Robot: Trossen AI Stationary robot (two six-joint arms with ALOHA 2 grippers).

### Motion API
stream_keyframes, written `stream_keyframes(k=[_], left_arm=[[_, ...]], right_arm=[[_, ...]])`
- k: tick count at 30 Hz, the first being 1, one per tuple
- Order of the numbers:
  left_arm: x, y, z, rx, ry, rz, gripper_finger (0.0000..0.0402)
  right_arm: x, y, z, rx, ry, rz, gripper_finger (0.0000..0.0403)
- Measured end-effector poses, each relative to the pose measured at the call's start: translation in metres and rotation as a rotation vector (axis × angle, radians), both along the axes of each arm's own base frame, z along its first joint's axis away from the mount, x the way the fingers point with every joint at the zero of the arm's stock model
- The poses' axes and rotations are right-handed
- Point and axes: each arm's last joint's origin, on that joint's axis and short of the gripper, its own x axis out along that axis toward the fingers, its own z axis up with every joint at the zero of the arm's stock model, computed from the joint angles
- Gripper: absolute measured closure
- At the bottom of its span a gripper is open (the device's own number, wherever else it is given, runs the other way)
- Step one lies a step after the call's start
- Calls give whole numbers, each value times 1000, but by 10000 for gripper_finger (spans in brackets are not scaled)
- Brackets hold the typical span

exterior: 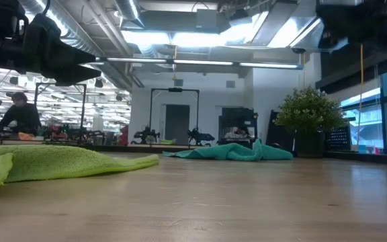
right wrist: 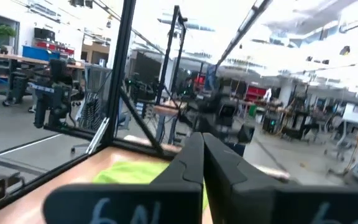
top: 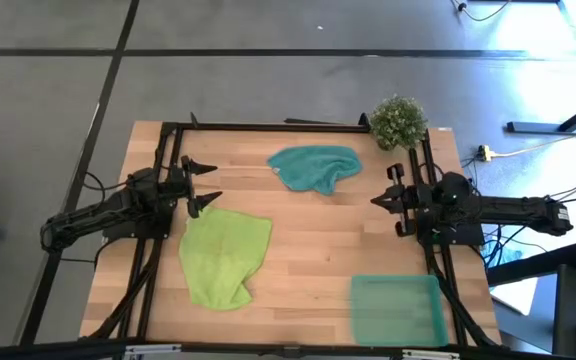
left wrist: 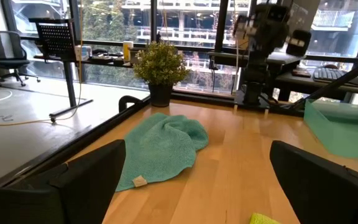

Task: Roll microfiber towels into tight, uniform cylinder then place into a basket
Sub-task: Fold the green microfiber cloth

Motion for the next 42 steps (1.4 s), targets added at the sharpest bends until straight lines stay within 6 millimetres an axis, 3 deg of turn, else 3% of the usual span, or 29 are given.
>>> stream_keyframes(k=[4, 7, 12, 15, 19, 28, 42], left_arm=[[0, 0, 0, 0, 0, 0, 7], [0, 0, 0, 0, 0, 0, 7], [0, 0, 0, 0, 0, 0, 7], [0, 0, 0, 0, 0, 0, 7], [0, 0, 0, 0, 0, 0, 7], [0, 0, 0, 0, 0, 0, 7], [0, 0, 0, 0, 0, 0, 7]], right_arm=[[9, 0, 35, -44, 45, -3, 400], [23, -4, 54, -29, 181, -66, 401], [48, -15, 61, 84, 558, -323, 401], [56, -18, 64, 80, 740, -389, 401], [66, -20, 60, 111, 912, -407, 401], [89, -21, 37, 103, 1046, -387, 401], [151, 5, 2, -32, 968, -246, 399]])
